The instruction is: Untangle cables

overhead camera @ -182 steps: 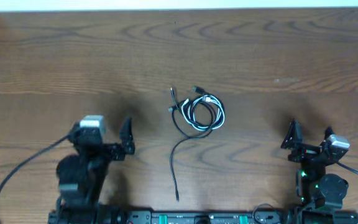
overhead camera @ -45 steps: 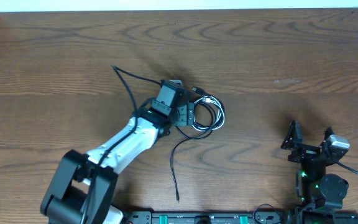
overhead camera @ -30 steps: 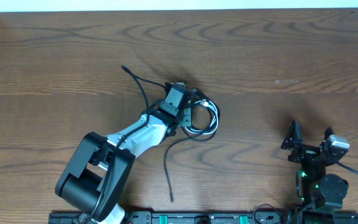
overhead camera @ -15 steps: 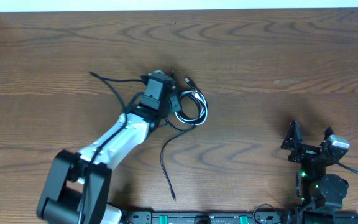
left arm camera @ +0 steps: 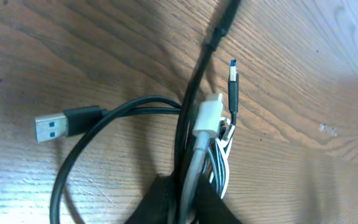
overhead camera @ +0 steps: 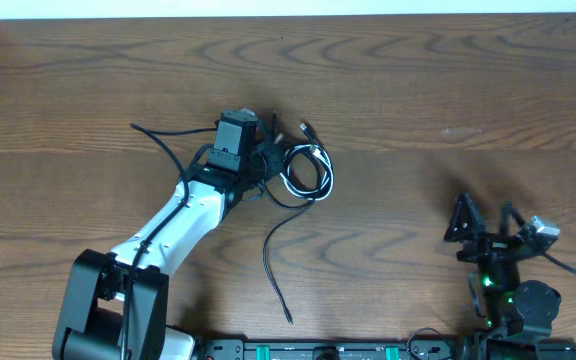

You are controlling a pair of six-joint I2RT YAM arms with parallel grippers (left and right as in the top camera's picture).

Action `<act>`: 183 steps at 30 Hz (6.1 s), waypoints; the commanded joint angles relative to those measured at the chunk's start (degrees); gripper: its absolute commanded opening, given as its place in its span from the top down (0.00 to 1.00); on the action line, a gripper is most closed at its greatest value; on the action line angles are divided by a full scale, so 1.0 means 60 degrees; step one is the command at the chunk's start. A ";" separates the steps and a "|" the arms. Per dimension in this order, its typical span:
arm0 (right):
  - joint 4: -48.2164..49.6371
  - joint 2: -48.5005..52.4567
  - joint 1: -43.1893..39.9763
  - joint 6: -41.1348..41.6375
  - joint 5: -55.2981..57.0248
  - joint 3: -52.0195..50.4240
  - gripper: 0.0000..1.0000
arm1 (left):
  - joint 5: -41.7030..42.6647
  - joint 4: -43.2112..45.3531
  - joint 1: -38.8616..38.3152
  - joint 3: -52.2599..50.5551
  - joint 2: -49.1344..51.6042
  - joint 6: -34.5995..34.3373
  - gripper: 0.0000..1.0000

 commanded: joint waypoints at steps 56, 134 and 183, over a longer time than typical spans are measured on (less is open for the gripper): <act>0.3311 1.4655 0.4200 -0.0539 -0.1894 0.5129 0.31 | 0.0342 -0.0157 -0.1388 0.0102 0.1377 0.4645 0.92; 0.1388 1.2550 0.2881 -0.1603 -0.4455 0.5129 0.49 | 0.1654 0.1056 0.0142 0.0113 0.0455 0.3450 0.92; -0.0718 1.2546 0.3246 -0.0739 -0.2200 0.6145 0.23 | 0.1475 0.1249 0.0142 0.0113 0.0455 0.2823 0.93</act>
